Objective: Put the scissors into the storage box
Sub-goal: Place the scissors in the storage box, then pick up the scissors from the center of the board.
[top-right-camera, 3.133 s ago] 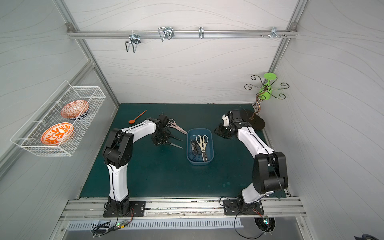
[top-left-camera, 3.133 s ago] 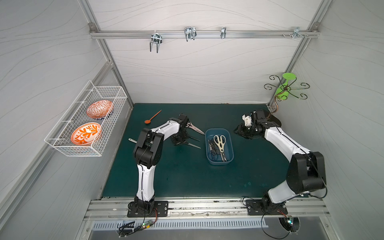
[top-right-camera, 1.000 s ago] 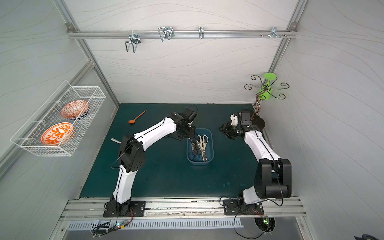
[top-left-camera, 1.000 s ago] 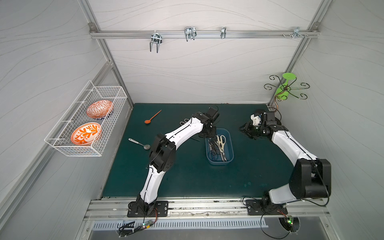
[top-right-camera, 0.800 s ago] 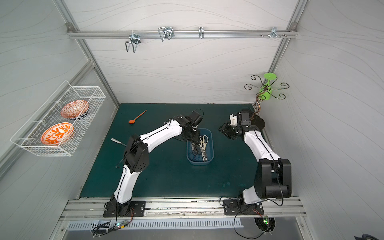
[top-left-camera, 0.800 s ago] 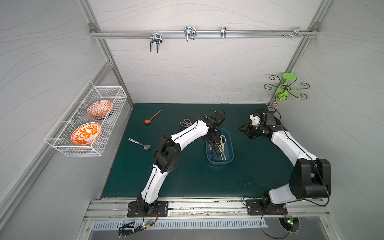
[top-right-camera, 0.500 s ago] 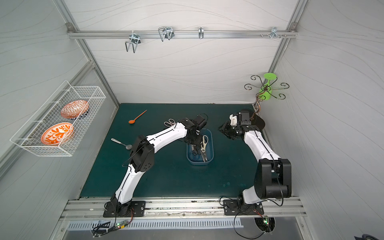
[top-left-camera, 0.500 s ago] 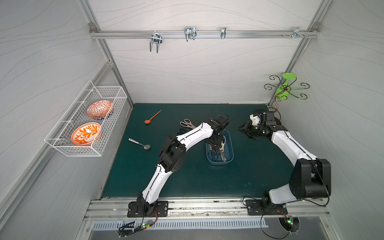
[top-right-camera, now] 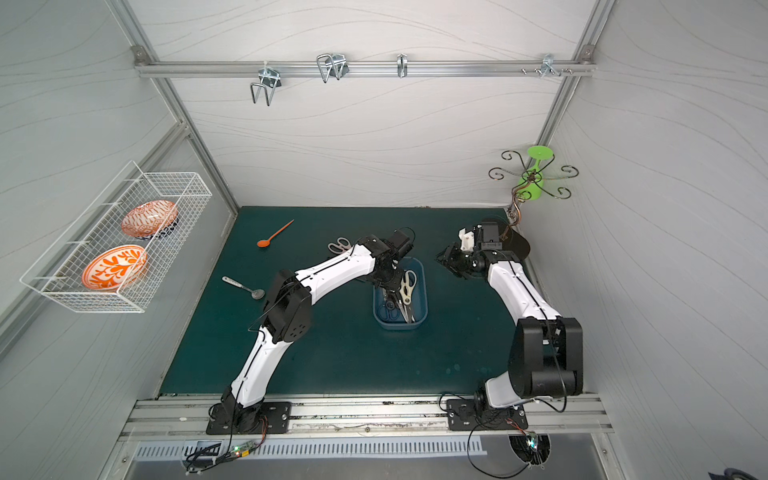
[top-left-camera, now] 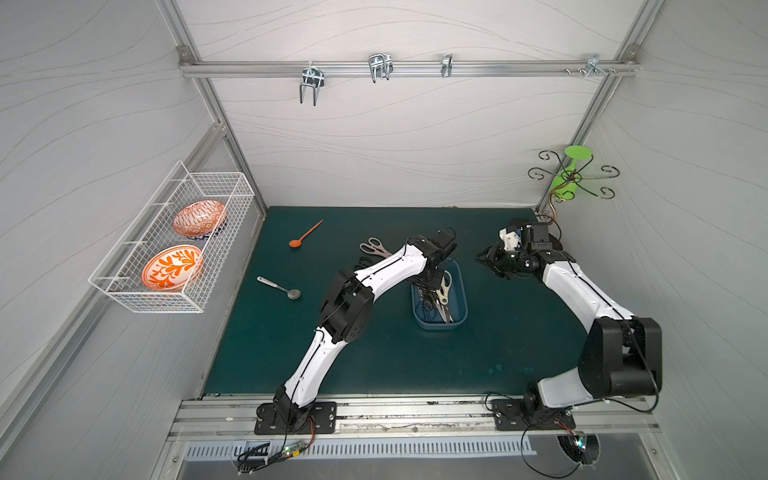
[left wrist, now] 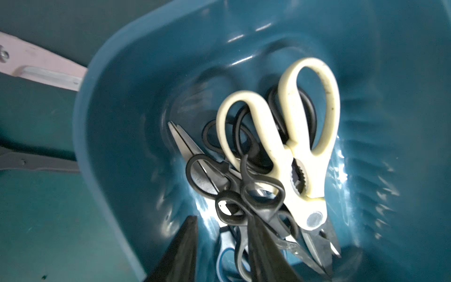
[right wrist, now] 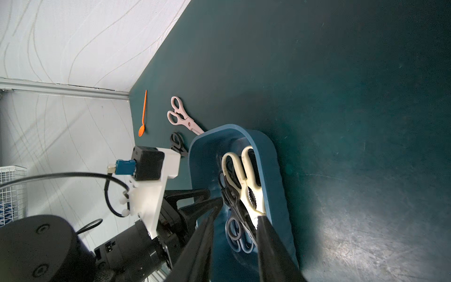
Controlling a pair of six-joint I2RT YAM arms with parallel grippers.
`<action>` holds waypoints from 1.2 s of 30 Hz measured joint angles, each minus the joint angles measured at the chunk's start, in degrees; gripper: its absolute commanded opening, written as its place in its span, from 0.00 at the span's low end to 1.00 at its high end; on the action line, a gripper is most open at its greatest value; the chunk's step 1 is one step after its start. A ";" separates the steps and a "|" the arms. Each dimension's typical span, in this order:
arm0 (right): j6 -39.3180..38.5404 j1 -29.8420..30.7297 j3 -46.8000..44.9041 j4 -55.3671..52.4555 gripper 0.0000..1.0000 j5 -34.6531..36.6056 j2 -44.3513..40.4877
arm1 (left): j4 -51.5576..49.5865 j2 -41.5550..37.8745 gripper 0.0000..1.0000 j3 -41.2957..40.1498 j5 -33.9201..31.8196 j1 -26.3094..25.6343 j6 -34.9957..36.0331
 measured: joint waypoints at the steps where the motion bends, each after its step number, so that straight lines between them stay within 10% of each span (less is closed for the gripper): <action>1: 0.00 0.00 0.00 -0.02 0.35 0.00 0.00 | 0.02 -0.15 0.40 0.00 0.31 0.39 -0.35; 15: -0.02 1.25 0.00 0.00 0.34 0.55 0.02 | 6.82 -22.69 0.40 -16.28 4.46 21.73 -4.15; 36: -0.66 5.20 2.01 -0.33 0.34 1.51 1.18 | 11.28 -10.40 0.34 -23.02 2.29 31.12 -6.91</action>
